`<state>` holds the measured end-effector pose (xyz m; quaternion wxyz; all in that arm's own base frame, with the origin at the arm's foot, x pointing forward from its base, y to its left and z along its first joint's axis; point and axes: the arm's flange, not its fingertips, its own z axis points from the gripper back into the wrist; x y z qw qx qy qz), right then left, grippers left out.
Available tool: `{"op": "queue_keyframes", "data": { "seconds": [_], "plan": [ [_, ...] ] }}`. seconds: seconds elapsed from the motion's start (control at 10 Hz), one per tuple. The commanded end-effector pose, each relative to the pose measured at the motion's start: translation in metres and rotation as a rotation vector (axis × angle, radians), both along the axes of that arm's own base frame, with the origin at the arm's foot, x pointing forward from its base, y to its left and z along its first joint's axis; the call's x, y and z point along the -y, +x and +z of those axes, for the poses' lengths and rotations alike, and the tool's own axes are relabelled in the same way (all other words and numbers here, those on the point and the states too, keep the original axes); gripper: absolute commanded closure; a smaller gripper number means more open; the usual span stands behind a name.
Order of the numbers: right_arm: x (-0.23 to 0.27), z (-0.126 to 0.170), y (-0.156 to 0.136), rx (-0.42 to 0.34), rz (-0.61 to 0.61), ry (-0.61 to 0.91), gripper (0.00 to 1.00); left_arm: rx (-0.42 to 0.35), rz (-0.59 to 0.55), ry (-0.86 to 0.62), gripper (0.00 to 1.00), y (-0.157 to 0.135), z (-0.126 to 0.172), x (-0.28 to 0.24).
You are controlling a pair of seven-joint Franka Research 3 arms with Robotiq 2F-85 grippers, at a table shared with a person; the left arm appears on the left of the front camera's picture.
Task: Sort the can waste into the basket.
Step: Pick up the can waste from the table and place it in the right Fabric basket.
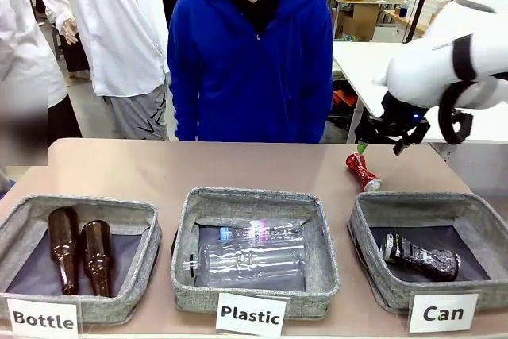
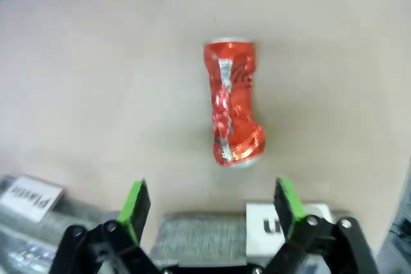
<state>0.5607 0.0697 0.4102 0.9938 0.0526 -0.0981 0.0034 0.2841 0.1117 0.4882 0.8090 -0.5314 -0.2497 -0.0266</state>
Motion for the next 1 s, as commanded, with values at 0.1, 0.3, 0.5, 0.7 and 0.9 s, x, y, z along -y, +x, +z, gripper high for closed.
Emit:
{"op": "queue_keyframes", "data": {
  "seconds": [0.1, 0.3, 0.5, 0.7, 0.9],
  "plan": [
    [-0.011, -0.018, 0.060, -0.074, -0.055, -0.053, 0.00, -0.103, -0.110, 0.052, 0.00, -0.031, -0.056, 0.062],
    [-0.019, -0.041, 0.082, -0.151, -0.059, -0.088, 0.00, -0.076, -0.093, 0.036, 0.00, 0.007, -0.012, 0.024],
    [-0.018, -0.061, 0.099, -0.193, -0.121, -0.128, 0.00, -0.076, -0.093, 0.036, 0.00, 0.007, -0.012, 0.024],
    [-0.014, -0.084, 0.105, -0.254, -0.137, -0.145, 0.00, -0.076, -0.093, 0.036, 0.00, 0.007, -0.012, 0.024],
    [-0.014, -0.092, 0.110, -0.273, -0.149, -0.149, 0.00, -0.076, -0.093, 0.036, 0.00, 0.007, -0.012, 0.024]
  ]
}}
